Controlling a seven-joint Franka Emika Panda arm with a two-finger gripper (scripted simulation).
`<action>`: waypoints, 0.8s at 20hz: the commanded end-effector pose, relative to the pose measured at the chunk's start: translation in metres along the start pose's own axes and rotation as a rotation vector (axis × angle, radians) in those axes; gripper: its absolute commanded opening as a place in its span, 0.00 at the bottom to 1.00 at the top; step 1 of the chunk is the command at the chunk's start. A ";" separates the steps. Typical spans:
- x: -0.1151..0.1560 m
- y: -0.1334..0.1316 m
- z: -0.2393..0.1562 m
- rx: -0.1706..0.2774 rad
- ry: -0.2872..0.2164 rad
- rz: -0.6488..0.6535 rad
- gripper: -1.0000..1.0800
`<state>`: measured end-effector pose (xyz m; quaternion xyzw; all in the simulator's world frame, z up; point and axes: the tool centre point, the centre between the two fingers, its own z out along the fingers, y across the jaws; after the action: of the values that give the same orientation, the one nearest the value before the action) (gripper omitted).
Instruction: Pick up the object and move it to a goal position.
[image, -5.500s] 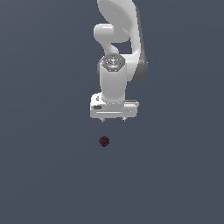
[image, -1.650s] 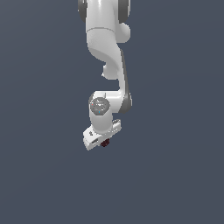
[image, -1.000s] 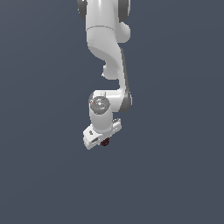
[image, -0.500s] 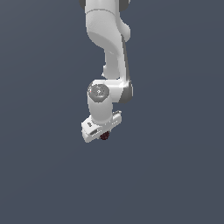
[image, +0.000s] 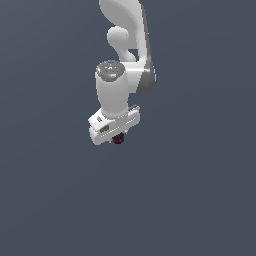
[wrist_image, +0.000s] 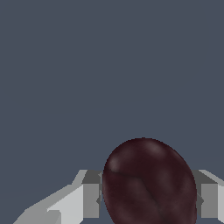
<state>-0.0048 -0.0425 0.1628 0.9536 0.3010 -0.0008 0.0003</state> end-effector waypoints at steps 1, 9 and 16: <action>-0.007 -0.005 -0.026 -0.001 0.001 -0.001 0.00; -0.026 -0.018 -0.099 0.000 0.002 -0.001 0.00; -0.035 -0.024 -0.141 0.000 0.002 -0.001 0.00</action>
<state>-0.0449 -0.0428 0.2966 0.9535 0.3014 0.0002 0.0001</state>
